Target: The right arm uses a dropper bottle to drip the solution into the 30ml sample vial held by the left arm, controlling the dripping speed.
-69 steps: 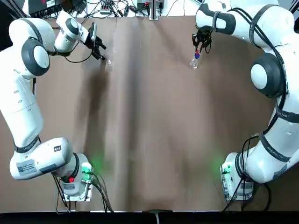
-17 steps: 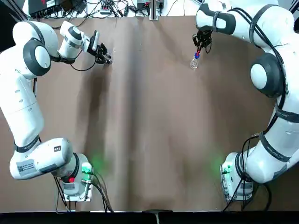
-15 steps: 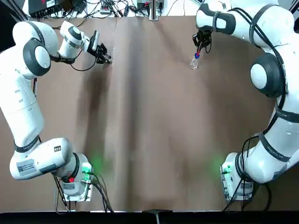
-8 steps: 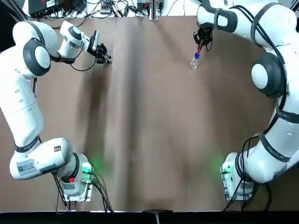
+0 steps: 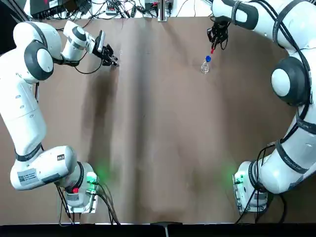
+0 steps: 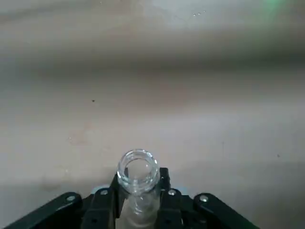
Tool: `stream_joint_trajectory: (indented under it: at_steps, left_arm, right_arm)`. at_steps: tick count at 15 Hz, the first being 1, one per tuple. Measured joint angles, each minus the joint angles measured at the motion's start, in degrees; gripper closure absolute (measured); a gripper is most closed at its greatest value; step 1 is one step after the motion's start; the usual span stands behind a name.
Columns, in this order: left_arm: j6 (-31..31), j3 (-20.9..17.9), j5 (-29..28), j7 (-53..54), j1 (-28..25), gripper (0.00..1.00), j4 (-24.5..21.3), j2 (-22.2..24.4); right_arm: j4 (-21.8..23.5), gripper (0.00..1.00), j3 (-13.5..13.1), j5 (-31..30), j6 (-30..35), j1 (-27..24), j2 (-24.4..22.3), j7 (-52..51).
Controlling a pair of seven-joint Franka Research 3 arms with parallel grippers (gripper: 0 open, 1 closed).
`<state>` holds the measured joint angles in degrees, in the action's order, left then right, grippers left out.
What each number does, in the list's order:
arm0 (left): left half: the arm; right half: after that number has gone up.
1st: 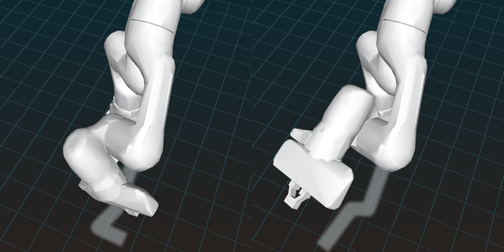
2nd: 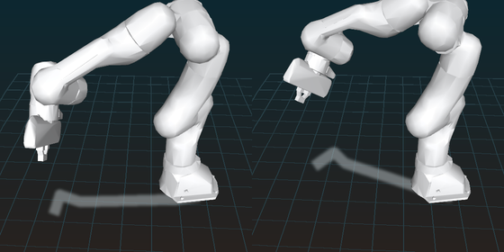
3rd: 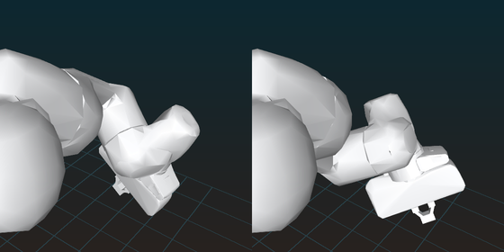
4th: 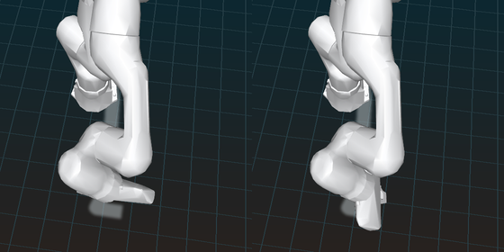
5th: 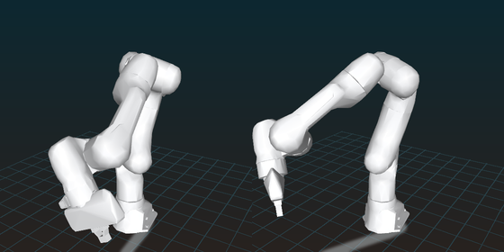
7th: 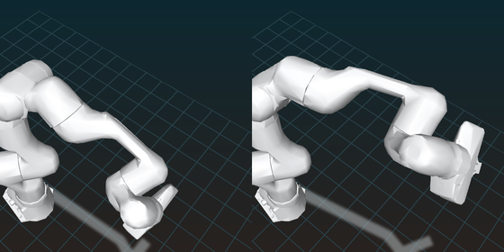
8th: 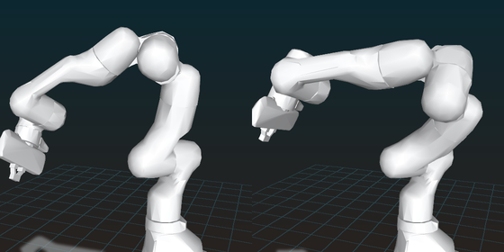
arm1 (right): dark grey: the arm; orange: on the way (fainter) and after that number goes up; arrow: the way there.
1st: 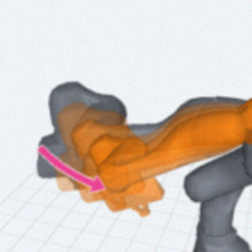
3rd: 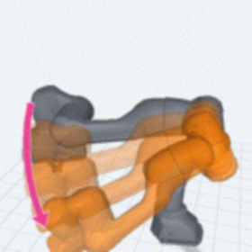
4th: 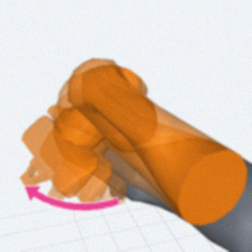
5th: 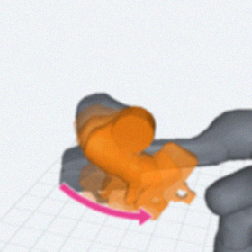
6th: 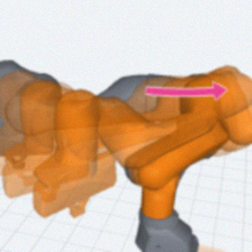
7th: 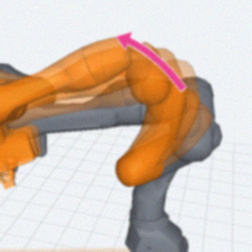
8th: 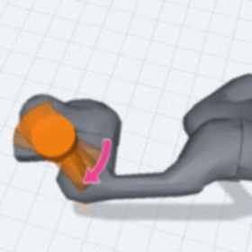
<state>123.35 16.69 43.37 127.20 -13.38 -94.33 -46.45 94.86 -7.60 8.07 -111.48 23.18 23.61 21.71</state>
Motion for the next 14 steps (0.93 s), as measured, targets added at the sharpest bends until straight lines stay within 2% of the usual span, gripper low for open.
stream_joint_trajectory:
  at_steps: [4,9,14]
  left_arm:
    - [0.0,0.4,0.0,-3.4,2.3,0.69,0.2,1.8]
    - [0.3,0.4,0.0,-10.7,8.7,0.69,0.2,5.3]
    - [2.4,0.2,-0.5,-18.5,14.6,0.69,0.2,7.4]
  right_arm:
    - [-0.6,0.89,0.0,0.0,1.5,0.0,-0.9,0.0]
    - [-4.4,0.89,-0.1,0.0,7.5,-0.1,-1.2,0.0]
    - [-5.9,0.89,-0.2,0.0,8.6,-0.2,-1.6,0.0]
